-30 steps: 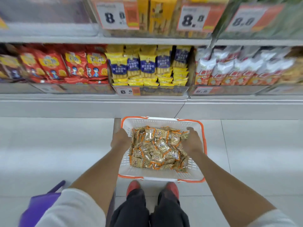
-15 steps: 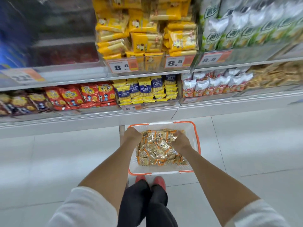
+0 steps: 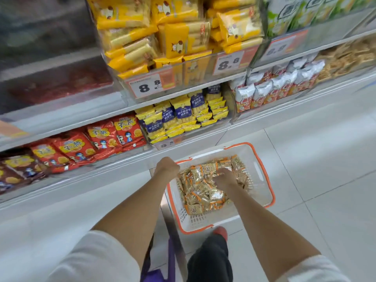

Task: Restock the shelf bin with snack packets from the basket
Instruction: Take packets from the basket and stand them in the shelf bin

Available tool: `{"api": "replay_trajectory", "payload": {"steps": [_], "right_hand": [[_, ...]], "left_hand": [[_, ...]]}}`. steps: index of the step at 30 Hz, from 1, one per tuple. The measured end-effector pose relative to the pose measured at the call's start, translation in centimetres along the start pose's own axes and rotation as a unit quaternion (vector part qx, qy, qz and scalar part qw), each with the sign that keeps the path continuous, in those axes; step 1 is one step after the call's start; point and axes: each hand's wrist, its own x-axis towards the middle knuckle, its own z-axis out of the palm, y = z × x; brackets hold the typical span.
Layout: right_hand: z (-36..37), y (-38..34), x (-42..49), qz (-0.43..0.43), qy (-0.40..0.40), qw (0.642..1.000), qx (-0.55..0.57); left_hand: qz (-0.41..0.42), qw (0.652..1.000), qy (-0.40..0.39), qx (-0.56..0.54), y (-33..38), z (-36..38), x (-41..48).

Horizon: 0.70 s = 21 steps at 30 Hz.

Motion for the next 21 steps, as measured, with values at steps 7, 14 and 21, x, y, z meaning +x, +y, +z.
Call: {"api": "replay_trajectory", "payload": {"steps": [7, 14, 21], "right_hand": [[11.1, 5.9, 10.6, -0.031, -0.009, 0.999, -0.031], [17.0, 8.5, 19.7, -0.060, 0.032, 0.994, -0.083], [22.2, 8.8, 24.5, -0.125, 0.039, 0.968, -0.215]], "left_hand": [[0.015, 0.999, 0.011, -0.033, -8.3, 7.1, 11.9], [0.067, 0.995, -0.028, -0.071, -10.8, 12.3, 21.6], [0.107, 0.986, -0.088, -0.089, -9.9, 12.9, 22.9]]}}
